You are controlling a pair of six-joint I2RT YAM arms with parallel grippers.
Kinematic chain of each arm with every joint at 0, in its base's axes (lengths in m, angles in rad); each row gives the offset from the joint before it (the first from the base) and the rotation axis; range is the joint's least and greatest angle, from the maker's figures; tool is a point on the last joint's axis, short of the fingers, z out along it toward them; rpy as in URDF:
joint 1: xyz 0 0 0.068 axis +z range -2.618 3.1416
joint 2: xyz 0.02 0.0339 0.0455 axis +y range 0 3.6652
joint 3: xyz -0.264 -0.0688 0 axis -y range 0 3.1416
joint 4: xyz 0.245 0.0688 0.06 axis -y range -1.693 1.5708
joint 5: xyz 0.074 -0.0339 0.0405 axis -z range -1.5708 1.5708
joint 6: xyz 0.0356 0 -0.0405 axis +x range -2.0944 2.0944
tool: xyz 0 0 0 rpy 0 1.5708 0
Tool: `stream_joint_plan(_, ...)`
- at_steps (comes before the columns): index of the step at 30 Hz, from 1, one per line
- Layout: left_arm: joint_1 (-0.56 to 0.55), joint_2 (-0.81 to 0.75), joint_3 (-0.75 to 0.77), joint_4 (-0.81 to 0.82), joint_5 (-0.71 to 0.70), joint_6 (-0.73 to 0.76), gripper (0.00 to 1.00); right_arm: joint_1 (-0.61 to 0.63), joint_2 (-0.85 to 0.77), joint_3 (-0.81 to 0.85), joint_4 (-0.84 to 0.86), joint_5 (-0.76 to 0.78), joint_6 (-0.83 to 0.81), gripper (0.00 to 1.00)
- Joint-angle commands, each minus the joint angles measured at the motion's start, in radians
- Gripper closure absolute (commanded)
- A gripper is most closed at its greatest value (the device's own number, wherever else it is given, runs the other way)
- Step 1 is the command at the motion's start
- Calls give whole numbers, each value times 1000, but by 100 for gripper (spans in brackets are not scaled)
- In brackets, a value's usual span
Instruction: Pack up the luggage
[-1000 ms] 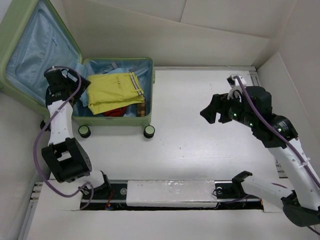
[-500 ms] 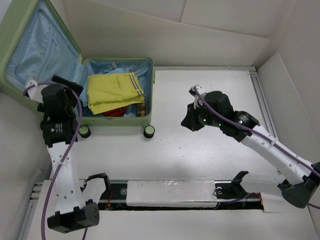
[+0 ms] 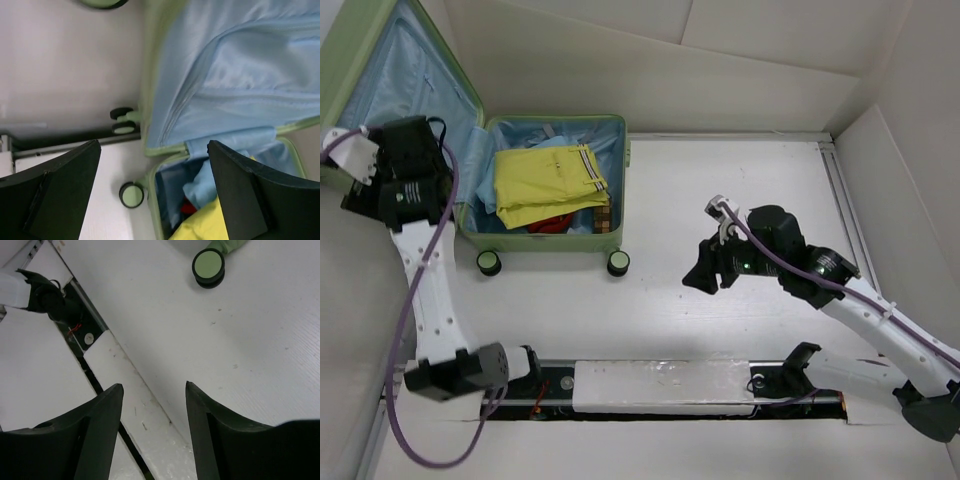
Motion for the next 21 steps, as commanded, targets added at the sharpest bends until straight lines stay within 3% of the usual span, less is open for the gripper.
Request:
stream_joint_plan(1, 9, 177, 202, -101, -115, 49, 15, 14, -18, 1, 52, -59, -34, 41)
stream_joint_plan(5, 9, 284, 354, -169, -150, 60, 16, 14, -18, 1, 32, -59, -54, 41)
stream_joint_plan(9, 186, 284, 353, -223, -5, 1, 17, 14, -18, 19, 8, -31, -77, 40)
stream_joint_plan(10, 203, 264, 301, -150, -5, 30, 17, 14, -18, 20, 8, -14, -77, 40)
stream_joint_plan(16, 204, 339, 399, -186, 4, 53, 19, 14, 14, 20, 8, -14, -87, 40)
stream_joint_plan(18, 204, 359, 439, -158, 4, 64, 32, 14, 14, 20, -3, -1, -87, 40)
stream_joint_plan(19, 204, 383, 456, -158, 13, 64, 44, 14, 14, 20, -3, 0, -87, 40)
stream_joint_plan(20, 204, 399, 477, -158, 26, 64, 56, 14, 14, 20, -3, 9, -87, 40)
stream_joint_plan(21, 204, 410, 509, -173, 26, 64, 78, 14, 14, 10, -3, 9, -87, 40)
